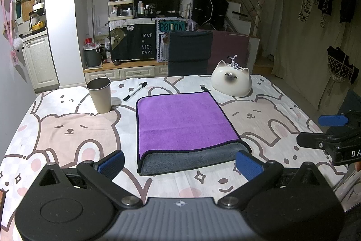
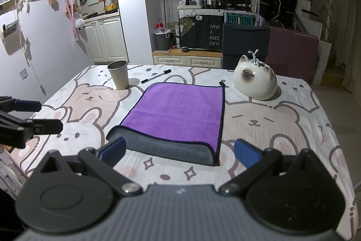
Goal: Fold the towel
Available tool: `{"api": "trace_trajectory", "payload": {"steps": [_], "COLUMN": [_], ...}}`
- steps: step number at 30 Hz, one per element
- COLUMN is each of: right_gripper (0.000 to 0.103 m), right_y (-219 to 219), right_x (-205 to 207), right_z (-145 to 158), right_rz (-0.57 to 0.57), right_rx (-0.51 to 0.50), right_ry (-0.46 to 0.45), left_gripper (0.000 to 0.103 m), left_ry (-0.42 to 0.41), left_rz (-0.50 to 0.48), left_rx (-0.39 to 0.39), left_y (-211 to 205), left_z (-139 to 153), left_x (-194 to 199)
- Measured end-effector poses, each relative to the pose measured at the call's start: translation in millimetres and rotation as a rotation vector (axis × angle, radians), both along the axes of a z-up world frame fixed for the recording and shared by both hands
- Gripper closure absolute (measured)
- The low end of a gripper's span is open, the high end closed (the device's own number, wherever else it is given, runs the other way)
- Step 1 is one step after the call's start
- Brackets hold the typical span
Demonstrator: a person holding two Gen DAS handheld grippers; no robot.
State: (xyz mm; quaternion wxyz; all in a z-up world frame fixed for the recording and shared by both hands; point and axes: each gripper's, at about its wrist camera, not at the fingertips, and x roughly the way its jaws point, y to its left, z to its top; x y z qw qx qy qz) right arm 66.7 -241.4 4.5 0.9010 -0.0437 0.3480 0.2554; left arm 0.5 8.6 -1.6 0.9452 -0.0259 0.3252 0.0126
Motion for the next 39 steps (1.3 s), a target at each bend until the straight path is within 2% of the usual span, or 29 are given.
{"api": "trace_trajectory", "payload": {"steps": [12,18,28,39], "right_gripper": [0.0,0.0,0.0,0.0], "right_y": [0,2,5,15], "right_x": [0,3,21,47], "right_z": [0,-3,-14,-22], "right_rz": [0.0,0.006,-0.001,0.007], "right_rx": [-0.001,0.004,0.019,-0.012], "right_ry": [0.001,0.013,0.033,0.032], "left_gripper": [0.0,0.0,0.0,0.0], "left_ry": [0.001,0.015,0.067,0.115], "left_rz": [0.0,0.008,0.023,0.001], "left_rx": [-0.001,-0.003,0.008,-0.002], "left_y": [-1,-4,2,14], "left_z": [0,-10,-28,-50], "left_x": [0,4,29,65]}}
